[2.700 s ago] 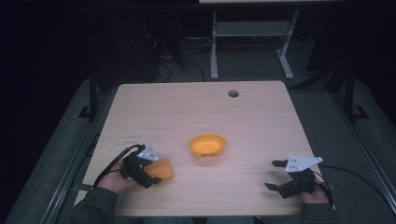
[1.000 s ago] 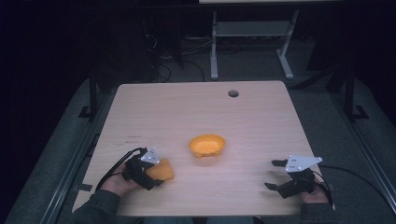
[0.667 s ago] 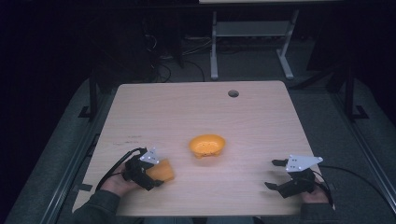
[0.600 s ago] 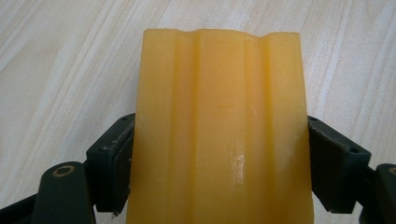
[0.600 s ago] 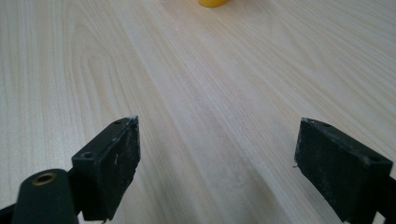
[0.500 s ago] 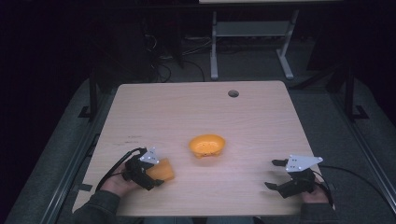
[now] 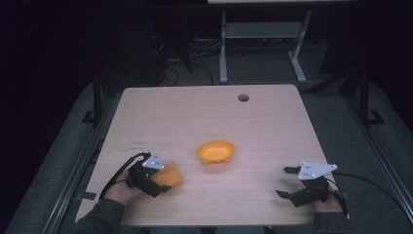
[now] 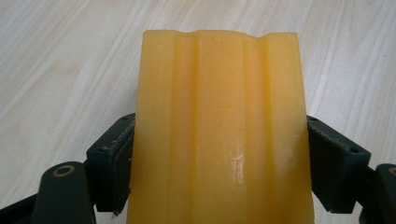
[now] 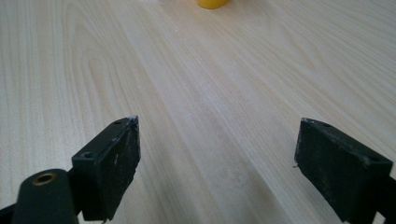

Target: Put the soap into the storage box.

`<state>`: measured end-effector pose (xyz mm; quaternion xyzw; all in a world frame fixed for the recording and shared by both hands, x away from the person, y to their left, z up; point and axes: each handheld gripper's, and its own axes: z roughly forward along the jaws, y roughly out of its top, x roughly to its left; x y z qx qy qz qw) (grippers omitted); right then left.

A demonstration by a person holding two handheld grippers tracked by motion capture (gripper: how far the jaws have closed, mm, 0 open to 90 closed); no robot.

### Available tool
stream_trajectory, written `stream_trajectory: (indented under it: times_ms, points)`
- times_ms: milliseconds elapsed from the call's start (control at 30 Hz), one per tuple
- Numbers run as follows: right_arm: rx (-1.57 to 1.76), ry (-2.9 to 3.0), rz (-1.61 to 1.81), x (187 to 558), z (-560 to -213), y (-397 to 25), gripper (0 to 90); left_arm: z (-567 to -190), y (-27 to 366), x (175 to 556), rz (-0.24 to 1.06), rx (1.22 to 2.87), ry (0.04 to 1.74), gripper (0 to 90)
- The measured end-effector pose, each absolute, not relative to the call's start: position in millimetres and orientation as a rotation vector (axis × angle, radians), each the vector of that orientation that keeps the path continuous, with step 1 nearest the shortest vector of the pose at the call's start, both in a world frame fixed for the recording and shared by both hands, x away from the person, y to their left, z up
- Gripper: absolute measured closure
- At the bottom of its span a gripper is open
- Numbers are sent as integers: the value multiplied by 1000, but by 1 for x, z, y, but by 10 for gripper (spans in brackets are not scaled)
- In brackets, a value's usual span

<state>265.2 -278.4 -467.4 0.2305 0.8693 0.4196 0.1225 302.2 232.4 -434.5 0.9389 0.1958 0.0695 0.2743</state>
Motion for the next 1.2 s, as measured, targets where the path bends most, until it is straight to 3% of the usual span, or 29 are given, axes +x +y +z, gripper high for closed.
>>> stream_trajectory:
  times_ms: [1200]
  points:
    - [690, 2526, 1245, 265, -469, -281, 135, -396, 213, 327, 177, 2535, 440, 210]
